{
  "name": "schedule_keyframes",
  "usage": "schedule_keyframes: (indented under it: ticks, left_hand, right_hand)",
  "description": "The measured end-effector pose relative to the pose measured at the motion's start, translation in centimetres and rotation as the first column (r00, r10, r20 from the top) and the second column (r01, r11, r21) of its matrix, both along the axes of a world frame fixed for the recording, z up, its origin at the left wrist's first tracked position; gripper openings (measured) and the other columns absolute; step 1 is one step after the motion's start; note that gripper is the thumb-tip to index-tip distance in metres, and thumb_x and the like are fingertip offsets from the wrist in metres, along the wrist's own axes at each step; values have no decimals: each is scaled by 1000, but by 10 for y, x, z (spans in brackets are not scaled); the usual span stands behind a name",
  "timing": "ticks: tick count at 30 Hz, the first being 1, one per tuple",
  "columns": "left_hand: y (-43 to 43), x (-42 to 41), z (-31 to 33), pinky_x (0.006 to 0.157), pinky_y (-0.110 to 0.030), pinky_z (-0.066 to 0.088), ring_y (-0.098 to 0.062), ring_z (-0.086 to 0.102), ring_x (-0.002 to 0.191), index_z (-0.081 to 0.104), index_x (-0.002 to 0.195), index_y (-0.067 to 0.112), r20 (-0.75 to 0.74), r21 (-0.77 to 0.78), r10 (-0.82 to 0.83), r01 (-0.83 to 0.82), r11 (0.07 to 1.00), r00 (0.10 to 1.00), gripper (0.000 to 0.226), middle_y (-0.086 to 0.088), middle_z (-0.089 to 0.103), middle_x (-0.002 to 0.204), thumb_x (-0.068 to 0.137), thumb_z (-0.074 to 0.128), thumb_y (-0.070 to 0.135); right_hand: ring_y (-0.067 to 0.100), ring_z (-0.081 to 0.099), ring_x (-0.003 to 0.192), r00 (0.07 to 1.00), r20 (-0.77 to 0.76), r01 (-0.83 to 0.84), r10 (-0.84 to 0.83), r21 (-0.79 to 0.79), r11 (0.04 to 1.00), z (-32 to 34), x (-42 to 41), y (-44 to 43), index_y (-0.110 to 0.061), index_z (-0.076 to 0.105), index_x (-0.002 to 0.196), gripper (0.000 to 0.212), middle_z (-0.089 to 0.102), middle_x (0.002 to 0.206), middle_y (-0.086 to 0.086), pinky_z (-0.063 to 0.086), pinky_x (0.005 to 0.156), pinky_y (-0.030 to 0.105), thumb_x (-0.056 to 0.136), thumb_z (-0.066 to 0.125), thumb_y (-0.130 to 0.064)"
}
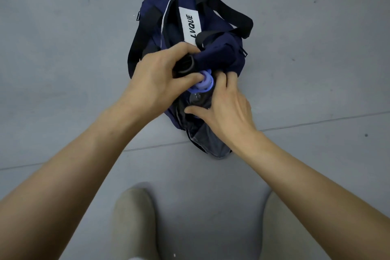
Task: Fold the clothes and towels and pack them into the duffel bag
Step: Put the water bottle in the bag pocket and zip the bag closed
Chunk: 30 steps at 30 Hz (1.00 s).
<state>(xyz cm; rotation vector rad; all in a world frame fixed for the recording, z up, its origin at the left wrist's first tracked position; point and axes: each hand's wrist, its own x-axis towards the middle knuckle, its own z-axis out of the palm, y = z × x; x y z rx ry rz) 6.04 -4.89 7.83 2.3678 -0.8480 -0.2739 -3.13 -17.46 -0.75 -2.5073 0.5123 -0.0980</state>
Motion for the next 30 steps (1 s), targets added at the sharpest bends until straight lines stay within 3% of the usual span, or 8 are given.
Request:
schedule_keyframes:
  ticks: [4,6,10,13,16,20,23,30]
  left_hand:
    - [11,-3,-8,88,-38,55,-27,63,91,48,141,36,-263,-257,20,-90,962,965,60,-6,65,107,91,73,15]
    - [15,-6,-12,86,-30,56,-24,65,88,39,150,39,-267,-295,29,-111,949,963,71,-4,61,115,93,69,10]
    - [18,-11,-22,83,-20,53,-11,62,80,43,150,34,40,-226,44,-33,974,998,67,8,49,135,94,65,4]
    - [23,-17,-35,89,-22,51,-6,63,98,64,130,23,281,-164,23,24,986,960,40,3,46,149,94,66,5]
    - [27,-22,-47,96,-13,44,-4,58,120,73,114,17,331,-147,-9,60,987,944,22,-4,47,150,95,66,7]
    - [21,-23,-49,97,-13,44,15,50,116,73,116,21,196,-230,105,-58,971,975,25,9,47,143,95,66,11]
    - [16,-21,-50,91,-32,53,-3,58,113,74,116,23,127,-265,124,-86,960,984,32,7,58,125,95,60,4]
    - [-1,-13,-15,95,-20,48,-12,63,114,69,125,15,-31,-444,90,-95,891,995,55,-1,67,117,87,47,-18]
  right_hand:
    - [22,60,95,954,273,-136,124,26,990,-2,-30,1,-24,24,155,81,39,145,4,56,69,38,90,71,-31]
    - [22,59,92,916,357,-162,186,-95,982,-9,-42,2,-30,30,154,70,44,147,7,57,71,40,94,66,-23]
    - [36,53,126,903,332,-212,271,-205,956,-27,-49,0,-31,32,154,62,34,158,19,53,96,44,99,61,-27]
    - [37,48,136,912,294,-240,286,-183,953,-28,-48,0,-33,32,153,67,25,161,23,57,87,43,96,66,-26]
    - [40,40,141,924,243,-270,296,-133,954,-28,-46,1,-34,25,156,69,14,164,22,59,82,45,97,59,-21]
    - [42,35,143,924,224,-297,310,-89,951,-32,-49,3,-36,22,157,79,3,166,19,58,83,49,93,55,-4]
    - [44,43,136,921,212,-311,326,-101,945,-35,-52,4,-34,22,158,85,-3,166,18,59,79,48,89,54,4]
    - [42,29,146,971,10,-229,238,-231,946,-20,-23,18,-36,9,158,99,-2,166,20,48,58,32,82,62,-2]
